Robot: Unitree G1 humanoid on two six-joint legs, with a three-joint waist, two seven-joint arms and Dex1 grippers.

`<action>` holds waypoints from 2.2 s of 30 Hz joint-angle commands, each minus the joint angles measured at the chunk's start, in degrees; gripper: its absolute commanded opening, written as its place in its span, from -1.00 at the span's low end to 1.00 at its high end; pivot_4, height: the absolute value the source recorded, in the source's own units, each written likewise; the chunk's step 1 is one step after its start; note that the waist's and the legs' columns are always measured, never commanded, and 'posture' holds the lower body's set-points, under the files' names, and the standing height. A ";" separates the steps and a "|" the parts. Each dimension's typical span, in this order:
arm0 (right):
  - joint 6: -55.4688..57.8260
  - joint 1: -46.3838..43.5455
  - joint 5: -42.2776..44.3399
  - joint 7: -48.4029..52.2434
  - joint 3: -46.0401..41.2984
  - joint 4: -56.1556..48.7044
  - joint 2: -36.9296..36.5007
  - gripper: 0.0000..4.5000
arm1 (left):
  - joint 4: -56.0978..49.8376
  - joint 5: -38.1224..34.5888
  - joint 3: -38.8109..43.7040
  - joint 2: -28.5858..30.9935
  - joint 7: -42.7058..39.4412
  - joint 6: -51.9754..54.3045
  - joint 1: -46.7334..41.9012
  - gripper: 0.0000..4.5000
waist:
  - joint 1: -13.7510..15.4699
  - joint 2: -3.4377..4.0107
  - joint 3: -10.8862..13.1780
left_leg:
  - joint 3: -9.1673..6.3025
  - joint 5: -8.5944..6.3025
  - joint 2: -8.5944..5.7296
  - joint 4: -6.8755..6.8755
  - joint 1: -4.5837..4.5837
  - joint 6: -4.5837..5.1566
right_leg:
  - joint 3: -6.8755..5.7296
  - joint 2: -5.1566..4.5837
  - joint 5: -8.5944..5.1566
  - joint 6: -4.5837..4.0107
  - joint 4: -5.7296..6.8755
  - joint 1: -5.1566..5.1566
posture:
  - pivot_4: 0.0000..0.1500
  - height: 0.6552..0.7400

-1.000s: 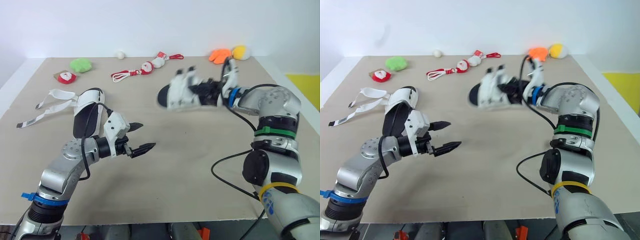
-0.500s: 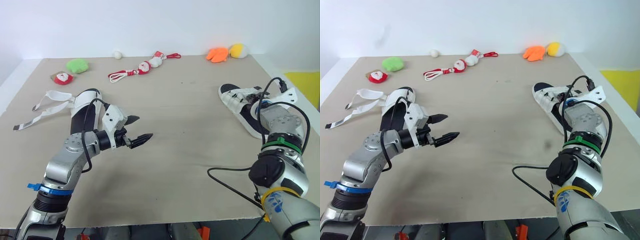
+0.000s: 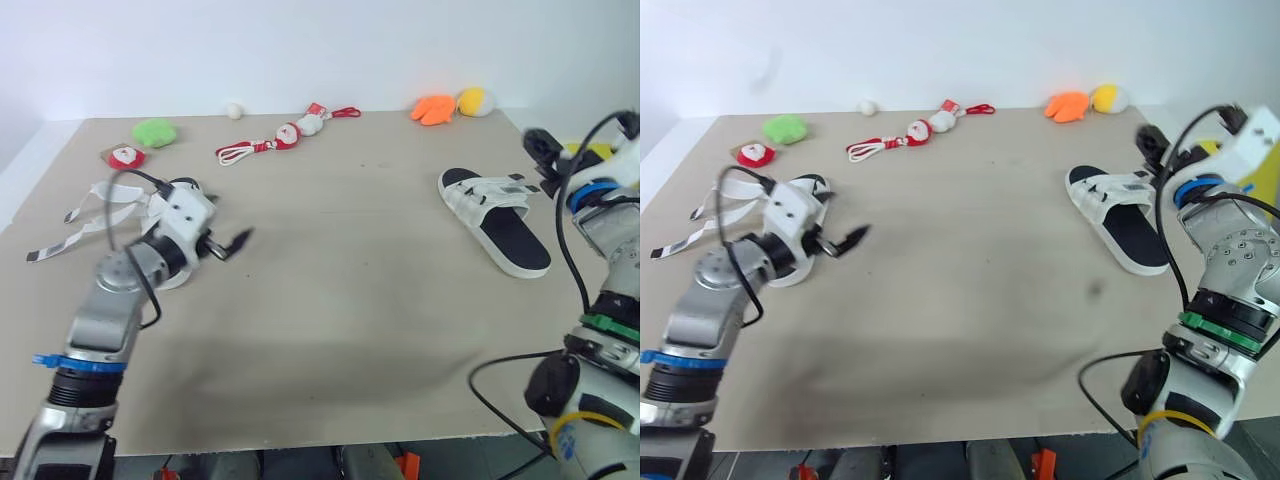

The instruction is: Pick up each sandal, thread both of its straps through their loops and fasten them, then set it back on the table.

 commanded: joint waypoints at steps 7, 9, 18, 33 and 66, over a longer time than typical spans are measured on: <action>-9.72 1.82 -2.07 37.08 23.48 -11.79 -7.05 0.98 | 10.99 20.84 -3.70 10.36 10.21 -8.25 -1.95 1.00 | 0.21 -0.02 0.01 | -0.02 0.01 -0.06 0.11 -0.07 -0.02 | -0.03 -0.07 0.04 0.07 0.01 0.01 | 1.00 1.00; -11.16 0.37 -3.67 39.58 25.55 -10.44 -6.30 0.98 | 16.12 23.93 -6.26 10.55 11.04 -10.15 -4.32 1.00 | 0.56 -0.03 0.01 | -0.01 0.03 -0.10 0.17 -0.12 -0.05 | -0.05 -0.15 0.06 0.05 0.01 0.00 | 1.00 1.00; -11.43 -3.42 -4.91 40.85 26.10 -8.13 -2.67 0.98 | 38.13 28.23 -13.11 4.66 13.88 -17.95 -16.60 1.00 | 1.52 -0.05 0.01 | -0.04 0.03 -0.10 0.17 -0.21 -0.05 | -0.11 -0.13 0.09 0.02 0.01 -0.04 | 1.00 1.00; -11.41 -2.49 -5.27 39.89 24.07 -8.52 -1.86 1.00 | 48.30 27.50 -14.75 4.56 15.46 -39.26 -23.03 -0.98 | 1.53 -0.05 0.01 | -0.13 0.04 -0.12 0.18 -0.22 -0.06 | -0.19 -0.15 0.16 -0.10 0.09 -0.05 | 1.00 1.00; -4.53 4.06 -1.70 53.16 23.49 -9.16 -11.48 1.00 | 43.38 27.27 -32.18 6.19 -2.14 -103.56 -22.25 -0.98 | 1.89 -0.06 0.02 | -0.01 0.08 -0.15 0.74 -0.23 -0.05 | -0.08 -0.19 0.30 0.08 0.19 0.06 | 1.00 1.00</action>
